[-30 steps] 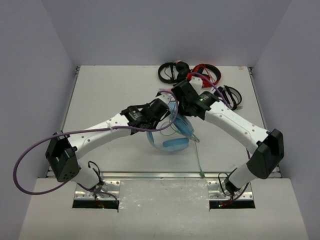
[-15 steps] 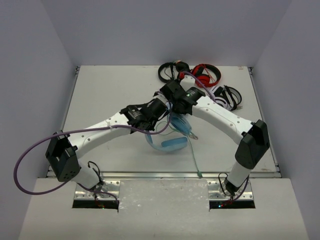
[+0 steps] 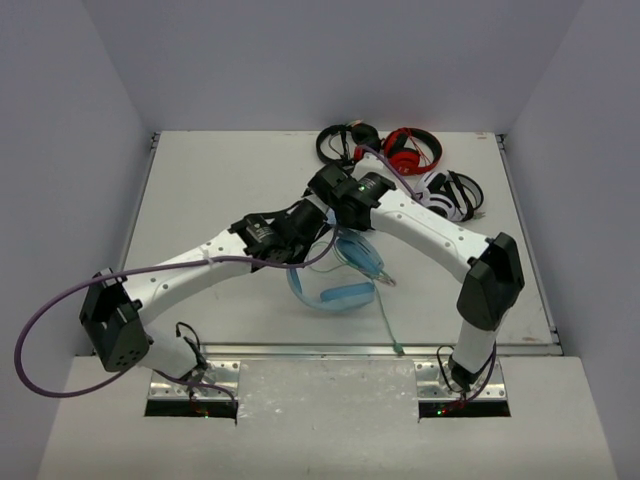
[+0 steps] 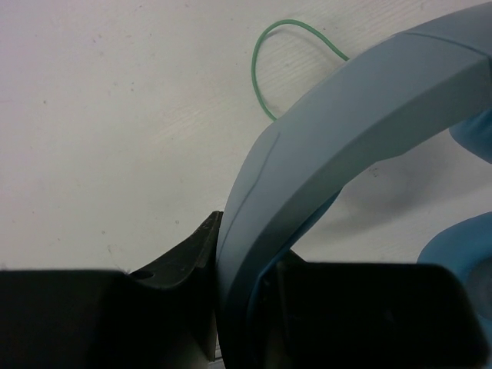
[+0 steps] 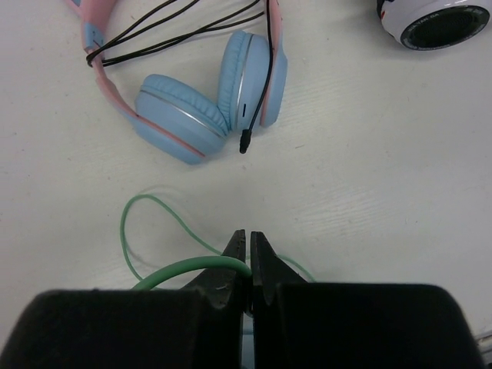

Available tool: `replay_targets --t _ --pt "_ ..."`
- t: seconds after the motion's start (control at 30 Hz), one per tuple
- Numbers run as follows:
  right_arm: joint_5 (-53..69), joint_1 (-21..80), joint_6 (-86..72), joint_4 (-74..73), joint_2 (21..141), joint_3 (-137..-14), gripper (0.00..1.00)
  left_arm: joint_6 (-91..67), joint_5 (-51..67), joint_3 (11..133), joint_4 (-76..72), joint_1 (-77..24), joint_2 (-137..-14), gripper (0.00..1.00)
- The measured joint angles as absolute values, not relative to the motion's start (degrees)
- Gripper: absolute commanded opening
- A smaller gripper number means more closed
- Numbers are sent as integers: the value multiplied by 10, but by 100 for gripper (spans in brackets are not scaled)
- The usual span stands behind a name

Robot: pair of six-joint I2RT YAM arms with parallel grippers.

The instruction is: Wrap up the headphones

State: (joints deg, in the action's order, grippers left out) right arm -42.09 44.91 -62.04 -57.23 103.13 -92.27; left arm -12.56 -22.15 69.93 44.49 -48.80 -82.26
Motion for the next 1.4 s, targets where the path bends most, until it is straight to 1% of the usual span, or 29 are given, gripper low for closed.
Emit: replay_targets --t 0.13,0.3,0.43,0.67,0.8,0.87,0.97,1.1,1.3,1.37,1.4 --pt "-423 454 -616 -587 1042 -946 1 -125 -211 689 441 -486 -802 1" --pt "-447 453 -611 -638 1091 -1031 1 -135 -209 688 439 -476 -794 1" --pt "-456 450 -605 -650 1105 -1044 1 -135 -210 688 448 -475 -794 1" --pt "-455 428 -587 -626 1103 -985 1 -117 -236 679 462 -483 -785 1" --pt "-444 409 -560 -615 1109 -921 1 -116 -271 675 406 -489 -736 0" --pt "-431 411 -543 -593 1102 -887 1 -111 -294 673 401 -488 -708 0" --pt "-395 417 -505 -509 1050 -802 1 -105 -320 666 406 -488 -686 1" --pt "-347 417 -441 -392 931 -681 1 -110 -332 666 394 -488 -685 0" --pt "-248 405 -326 -227 786 -566 2 -112 -305 671 375 -488 -672 0" --pt "-207 400 -297 -178 746 -538 5 -112 -283 675 375 -488 -661 0" --pt "-185 394 -282 -151 727 -523 10 -112 -271 677 375 -488 -653 0"
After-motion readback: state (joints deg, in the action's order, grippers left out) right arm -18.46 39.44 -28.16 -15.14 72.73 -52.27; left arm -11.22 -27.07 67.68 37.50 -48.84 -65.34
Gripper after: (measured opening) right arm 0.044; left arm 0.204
